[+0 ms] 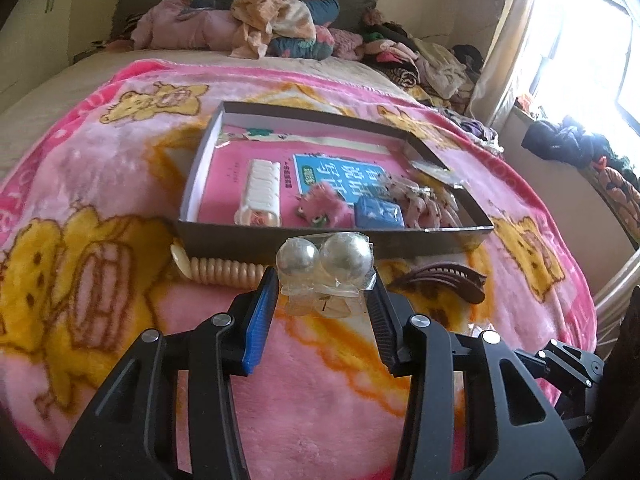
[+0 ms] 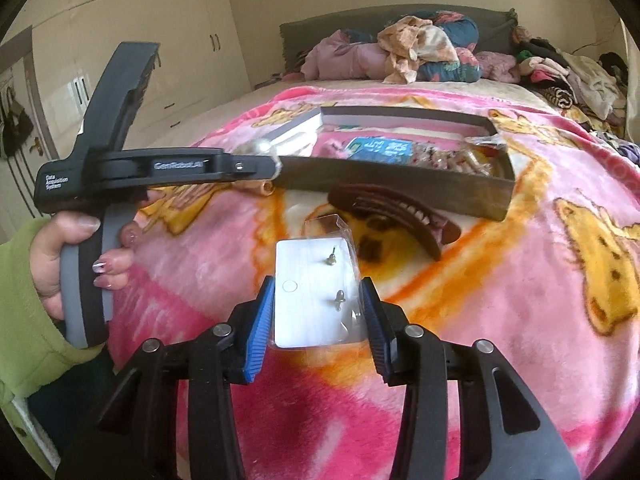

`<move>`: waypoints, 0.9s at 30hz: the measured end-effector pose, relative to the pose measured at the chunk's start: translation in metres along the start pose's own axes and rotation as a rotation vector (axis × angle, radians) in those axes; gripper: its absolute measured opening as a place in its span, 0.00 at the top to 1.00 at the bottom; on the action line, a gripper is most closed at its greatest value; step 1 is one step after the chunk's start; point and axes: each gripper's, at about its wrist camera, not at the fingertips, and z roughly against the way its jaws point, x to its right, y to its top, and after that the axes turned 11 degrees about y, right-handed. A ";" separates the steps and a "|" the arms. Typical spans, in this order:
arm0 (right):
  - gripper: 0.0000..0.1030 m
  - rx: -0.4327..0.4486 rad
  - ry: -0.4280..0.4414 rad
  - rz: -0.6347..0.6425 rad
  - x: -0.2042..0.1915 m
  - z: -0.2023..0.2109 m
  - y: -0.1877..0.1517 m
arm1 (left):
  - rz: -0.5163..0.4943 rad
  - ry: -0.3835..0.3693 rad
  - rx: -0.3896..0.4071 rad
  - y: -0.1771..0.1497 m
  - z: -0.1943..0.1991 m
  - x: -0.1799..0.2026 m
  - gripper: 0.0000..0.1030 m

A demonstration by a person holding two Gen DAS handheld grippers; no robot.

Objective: Organize jewelry
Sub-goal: 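Grasp the pearl earrings with the left tool while the right tool grasps the white earring card, then carry the pearl earrings and earring card over the box with both tools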

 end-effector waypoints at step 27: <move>0.61 0.137 -0.119 -0.030 0.061 0.024 0.067 | -0.024 -0.006 0.052 0.036 -0.007 0.027 0.66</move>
